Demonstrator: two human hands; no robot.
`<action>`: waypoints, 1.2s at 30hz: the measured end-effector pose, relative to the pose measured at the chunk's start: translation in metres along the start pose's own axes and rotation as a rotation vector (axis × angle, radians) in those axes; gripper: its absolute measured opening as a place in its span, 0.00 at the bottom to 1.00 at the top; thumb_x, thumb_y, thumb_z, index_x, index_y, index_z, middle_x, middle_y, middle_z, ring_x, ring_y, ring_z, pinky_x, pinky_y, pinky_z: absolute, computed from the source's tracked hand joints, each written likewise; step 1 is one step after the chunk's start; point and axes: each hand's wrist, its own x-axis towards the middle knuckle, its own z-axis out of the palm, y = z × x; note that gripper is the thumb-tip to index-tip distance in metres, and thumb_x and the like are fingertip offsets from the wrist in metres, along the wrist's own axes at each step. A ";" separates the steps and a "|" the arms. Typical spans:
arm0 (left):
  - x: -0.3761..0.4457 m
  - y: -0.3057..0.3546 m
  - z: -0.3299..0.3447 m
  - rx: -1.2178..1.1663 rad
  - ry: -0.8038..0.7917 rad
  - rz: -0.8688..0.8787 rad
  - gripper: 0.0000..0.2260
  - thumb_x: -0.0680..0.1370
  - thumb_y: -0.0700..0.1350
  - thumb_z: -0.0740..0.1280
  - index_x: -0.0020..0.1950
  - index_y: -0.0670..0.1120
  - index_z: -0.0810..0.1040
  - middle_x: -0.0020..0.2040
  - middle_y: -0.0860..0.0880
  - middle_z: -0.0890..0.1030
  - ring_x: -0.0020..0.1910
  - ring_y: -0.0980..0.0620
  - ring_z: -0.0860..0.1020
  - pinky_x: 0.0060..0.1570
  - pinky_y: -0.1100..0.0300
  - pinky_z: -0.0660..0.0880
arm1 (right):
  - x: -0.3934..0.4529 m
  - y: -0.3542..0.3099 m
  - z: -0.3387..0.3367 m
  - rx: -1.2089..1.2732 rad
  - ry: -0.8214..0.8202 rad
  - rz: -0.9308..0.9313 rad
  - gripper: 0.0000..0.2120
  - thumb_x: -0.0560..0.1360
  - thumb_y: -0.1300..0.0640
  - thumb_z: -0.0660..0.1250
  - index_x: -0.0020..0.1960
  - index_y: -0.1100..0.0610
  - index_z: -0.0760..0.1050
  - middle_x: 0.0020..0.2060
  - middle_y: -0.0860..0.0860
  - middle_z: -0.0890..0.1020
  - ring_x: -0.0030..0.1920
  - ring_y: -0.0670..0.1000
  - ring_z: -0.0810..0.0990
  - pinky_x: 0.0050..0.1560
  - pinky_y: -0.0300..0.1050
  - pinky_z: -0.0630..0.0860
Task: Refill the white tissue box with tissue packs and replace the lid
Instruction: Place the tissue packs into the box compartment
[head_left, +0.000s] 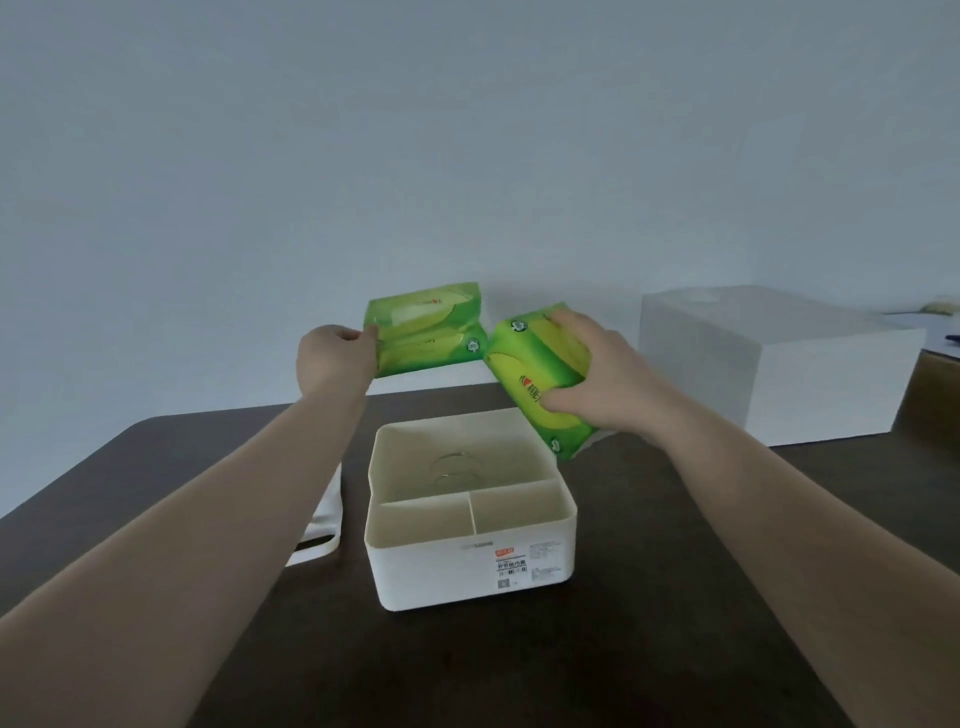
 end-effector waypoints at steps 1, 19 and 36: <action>0.006 -0.006 0.005 0.032 -0.035 -0.025 0.11 0.76 0.48 0.67 0.35 0.46 0.77 0.37 0.44 0.81 0.37 0.42 0.77 0.44 0.54 0.76 | 0.002 -0.003 0.002 -0.009 -0.025 -0.048 0.45 0.49 0.39 0.65 0.66 0.30 0.56 0.61 0.53 0.73 0.59 0.59 0.76 0.59 0.58 0.75; 0.036 -0.096 0.038 0.550 -0.447 -0.189 0.18 0.68 0.37 0.63 0.21 0.46 0.60 0.24 0.48 0.65 0.27 0.48 0.63 0.27 0.62 0.60 | 0.037 -0.041 0.033 -0.538 -0.591 -0.492 0.43 0.67 0.52 0.72 0.72 0.31 0.53 0.65 0.45 0.66 0.65 0.52 0.65 0.66 0.58 0.65; 0.027 -0.102 -0.018 0.557 -0.430 -0.073 0.03 0.69 0.40 0.60 0.36 0.43 0.72 0.35 0.44 0.74 0.31 0.45 0.68 0.31 0.60 0.66 | 0.017 -0.035 0.040 -0.395 -0.617 -0.380 0.36 0.69 0.50 0.75 0.73 0.40 0.63 0.71 0.43 0.68 0.70 0.47 0.66 0.69 0.48 0.66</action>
